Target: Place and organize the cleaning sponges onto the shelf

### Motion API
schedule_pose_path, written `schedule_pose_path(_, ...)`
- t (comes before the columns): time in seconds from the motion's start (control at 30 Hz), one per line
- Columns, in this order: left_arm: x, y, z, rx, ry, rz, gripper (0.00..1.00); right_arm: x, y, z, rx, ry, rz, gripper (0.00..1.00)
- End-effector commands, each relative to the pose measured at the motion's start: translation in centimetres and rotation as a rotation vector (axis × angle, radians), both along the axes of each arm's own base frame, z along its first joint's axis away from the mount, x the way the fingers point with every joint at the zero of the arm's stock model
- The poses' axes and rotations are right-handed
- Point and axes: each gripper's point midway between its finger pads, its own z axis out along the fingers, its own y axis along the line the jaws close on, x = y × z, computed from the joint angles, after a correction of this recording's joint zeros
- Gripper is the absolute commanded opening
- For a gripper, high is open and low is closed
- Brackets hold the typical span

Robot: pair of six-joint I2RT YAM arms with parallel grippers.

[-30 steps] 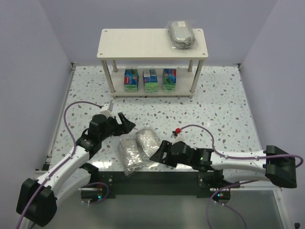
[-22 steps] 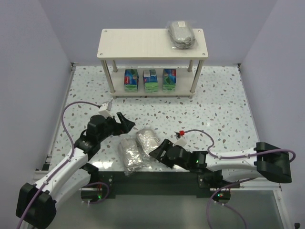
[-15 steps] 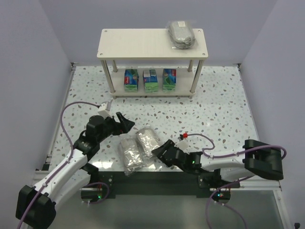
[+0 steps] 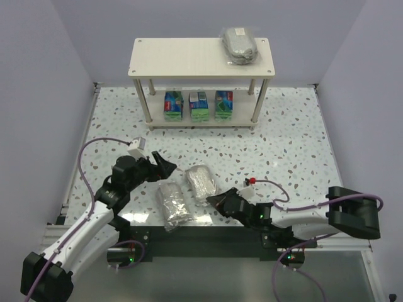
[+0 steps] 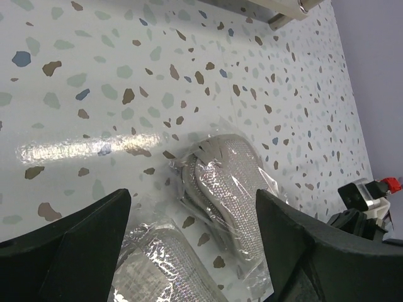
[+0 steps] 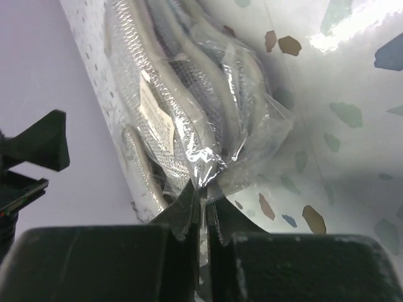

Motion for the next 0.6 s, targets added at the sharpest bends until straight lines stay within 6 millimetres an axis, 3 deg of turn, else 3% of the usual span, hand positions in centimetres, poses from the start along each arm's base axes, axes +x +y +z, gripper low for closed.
schedule_pose_path(0.0,-0.1,0.1,0.7,0.0,-0.016,0.003,0.86,0.2,-0.7,2.5,0.011,-0.085,0.024,0.0)
schedule_pose_path(0.07,-0.1,0.3,1.2,0.007,-0.025,0.009,0.86,0.0,-0.6,4.4,0.015,-0.143,0.069,0.0)
schedule_pose_path(0.1,-0.1,0.3,1.2,0.01,-0.025,0.011,0.86,0.0,-0.6,6.5,0.061,-0.168,0.076,0.0)
schedule_pose_path(0.17,-0.1,0.6,1.6,0.016,-0.032,0.021,0.86,-0.1,-0.8,8.9,0.054,-0.232,0.109,0.0)
schedule_pose_path(0.3,-0.1,1.1,1.9,0.032,-0.041,0.044,0.86,0.4,-1.6,15.4,0.082,-0.369,0.114,0.0)
schedule_pose_path(0.33,-0.2,1.3,1.9,0.037,-0.036,0.051,0.86,0.8,-1.9,18.0,0.078,-0.424,0.105,0.0)
schedule_pose_path(0.37,-0.1,1.5,2.0,0.041,-0.038,0.062,0.87,0.9,-2.1,19.4,0.079,-0.452,0.103,0.0)
schedule_pose_path(0.4,-0.2,1.7,2.2,0.041,-0.039,0.067,0.87,1.1,-2.1,22.4,0.113,-0.494,0.088,0.0)
schedule_pose_path(0.5,-0.2,2.0,2.7,0.037,-0.05,0.086,0.87,2.3,-2.8,26.4,0.048,-0.607,0.052,0.0)
schedule_pose_path(0.53,-0.3,2.1,2.9,0.034,-0.057,0.09,0.87,2.9,-3.1,29.4,0.043,-0.661,0.026,0.0)
schedule_pose_path(0.57,-0.3,2.1,3.2,0.029,-0.063,0.094,0.87,3.4,-2.7,30.2,0.019,-0.682,0.019,0.0)
